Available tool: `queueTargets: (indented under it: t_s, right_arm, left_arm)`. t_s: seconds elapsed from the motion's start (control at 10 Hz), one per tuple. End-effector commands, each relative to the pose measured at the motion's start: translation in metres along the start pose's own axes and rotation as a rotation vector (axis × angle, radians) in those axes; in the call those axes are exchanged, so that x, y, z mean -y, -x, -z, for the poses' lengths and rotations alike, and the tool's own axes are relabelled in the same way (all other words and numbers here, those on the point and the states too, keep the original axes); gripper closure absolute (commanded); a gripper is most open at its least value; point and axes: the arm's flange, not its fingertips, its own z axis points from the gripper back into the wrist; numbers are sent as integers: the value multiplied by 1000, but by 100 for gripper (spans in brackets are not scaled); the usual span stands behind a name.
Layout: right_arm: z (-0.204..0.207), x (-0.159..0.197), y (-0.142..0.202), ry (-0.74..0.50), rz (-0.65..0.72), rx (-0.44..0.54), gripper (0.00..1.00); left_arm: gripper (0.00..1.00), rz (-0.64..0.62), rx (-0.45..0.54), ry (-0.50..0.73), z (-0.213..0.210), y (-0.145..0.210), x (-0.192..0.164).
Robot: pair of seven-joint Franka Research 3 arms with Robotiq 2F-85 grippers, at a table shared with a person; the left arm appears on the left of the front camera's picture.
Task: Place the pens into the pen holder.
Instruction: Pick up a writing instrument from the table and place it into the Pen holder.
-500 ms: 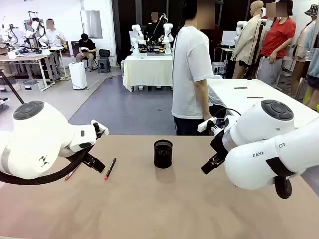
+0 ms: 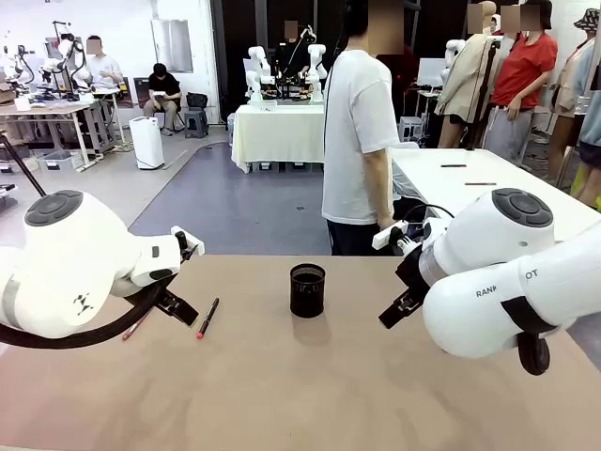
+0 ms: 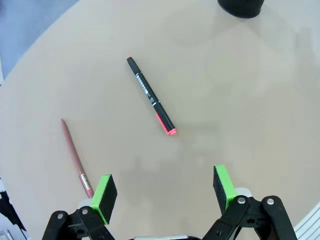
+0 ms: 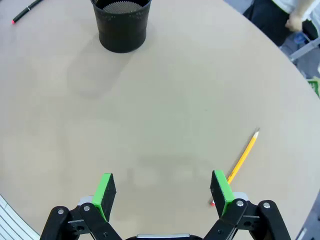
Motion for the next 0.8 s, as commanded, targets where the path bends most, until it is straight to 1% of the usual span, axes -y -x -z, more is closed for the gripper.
queueTargets:
  t_s: [0.0, 0.7]
  right_arm:
    - [0, 0, 0, 0, 0, 0, 0]
    - [0, 0, 0, 0, 0, 0, 0]
  left_arm:
    - [0, 0, 0, 0, 0, 0, 0]
    - [0, 0, 0, 0, 0, 0, 0]
